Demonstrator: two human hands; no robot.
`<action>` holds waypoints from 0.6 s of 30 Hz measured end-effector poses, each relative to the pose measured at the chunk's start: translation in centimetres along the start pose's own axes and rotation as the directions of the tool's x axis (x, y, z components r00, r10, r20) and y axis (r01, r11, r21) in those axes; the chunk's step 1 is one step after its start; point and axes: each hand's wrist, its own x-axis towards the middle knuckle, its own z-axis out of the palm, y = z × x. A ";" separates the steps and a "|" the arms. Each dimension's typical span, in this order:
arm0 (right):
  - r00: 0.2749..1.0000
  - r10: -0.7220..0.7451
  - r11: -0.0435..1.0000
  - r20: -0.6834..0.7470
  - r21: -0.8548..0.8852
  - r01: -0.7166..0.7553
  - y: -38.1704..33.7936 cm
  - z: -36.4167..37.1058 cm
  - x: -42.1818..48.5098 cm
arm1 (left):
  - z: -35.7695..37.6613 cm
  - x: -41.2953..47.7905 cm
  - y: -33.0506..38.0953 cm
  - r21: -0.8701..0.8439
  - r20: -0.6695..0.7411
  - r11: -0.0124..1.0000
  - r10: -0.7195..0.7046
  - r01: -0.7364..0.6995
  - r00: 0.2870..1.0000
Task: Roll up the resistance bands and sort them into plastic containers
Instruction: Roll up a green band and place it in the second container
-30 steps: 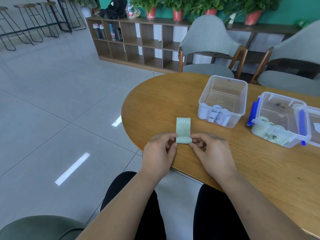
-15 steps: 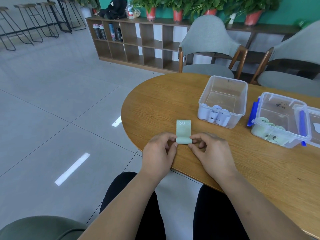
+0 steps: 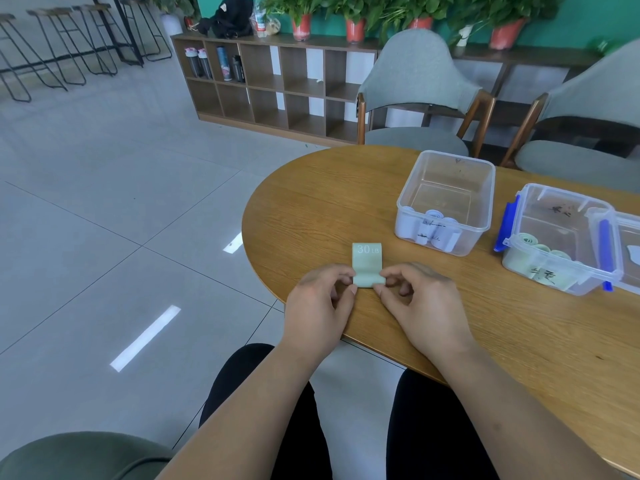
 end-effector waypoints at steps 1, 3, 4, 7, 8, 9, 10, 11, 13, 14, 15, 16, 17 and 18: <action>1.000 0.000 1.000 0.004 -0.015 0.000 0.0 0.0 0.0 | 0.0 0.0 0.0 0.002 0.002 1.000 0.001 -0.001 1.000; 1.000 0.004 0.999 0.011 -0.035 -0.004 0.0 0.0 0.0 | 0.0 0.0 -0.1 0.006 0.002 1.000 0.002 -0.002 1.000; 1.000 0.007 0.999 0.012 -0.036 -0.007 0.1 0.0 0.1 | 0.0 0.0 0.0 0.010 -0.001 1.000 0.004 -0.004 1.000; 1.000 0.007 0.999 0.007 -0.036 -0.007 0.1 0.0 0.0 | -0.1 0.0 0.0 0.006 -0.006 1.000 0.000 0.000 1.000; 1.000 0.003 0.999 0.007 -0.035 -0.002 0.1 -0.1 0.0 | -0.1 0.0 0.0 -0.001 -0.006 1.000 -0.003 0.003 1.000; 1.000 -0.002 0.999 0.009 -0.034 0.003 0.1 -0.1 0.0 | -0.1 0.0 0.0 -0.010 -0.006 1.000 -0.007 0.007 1.000; 1.000 -0.006 1.000 0.011 -0.030 0.006 0.1 -0.1 0.0 | -0.1 0.0 0.0 -0.018 -0.005 1.000 -0.011 0.011 1.000; 1.000 -0.008 1.000 0.013 -0.025 0.009 0.1 -0.1 0.0 | -0.1 0.0 0.0 -0.024 -0.005 1.000 -0.014 0.014 1.000; 1.000 -0.005 1.000 0.017 -0.011 0.005 0.0 -0.1 0.1 | -0.1 0.0 0.0 -0.021 -0.006 1.000 -0.011 0.011 1.000; 1.000 0.002 1.000 0.018 0.000 -0.002 0.0 -0.2 0.1 | -0.1 0.0 0.0 -0.015 -0.010 1.000 -0.007 0.007 1.000; 1.000 0.009 1.000 0.020 0.010 -0.009 0.0 -0.2 0.1 | -0.1 0.0 0.0 -0.012 -0.014 1.000 -0.004 0.004 1.000; 1.000 0.011 1.000 0.021 0.015 -0.011 -0.1 -0.2 0.1 | -0.1 0.1 0.0 -0.013 -0.015 1.000 -0.003 0.003 1.000; 1.000 0.008 1.000 0.021 0.011 -0.008 -0.1 -0.2 0.1 | -0.1 0.1 0.0 -0.016 -0.015 1.000 -0.002 0.002 1.000; 1.000 0.001 1.000 0.021 0.000 -0.001 -0.1 -0.2 0.1 | -0.1 0.1 0.0 -0.017 -0.014 1.000 -0.001 0.001 1.000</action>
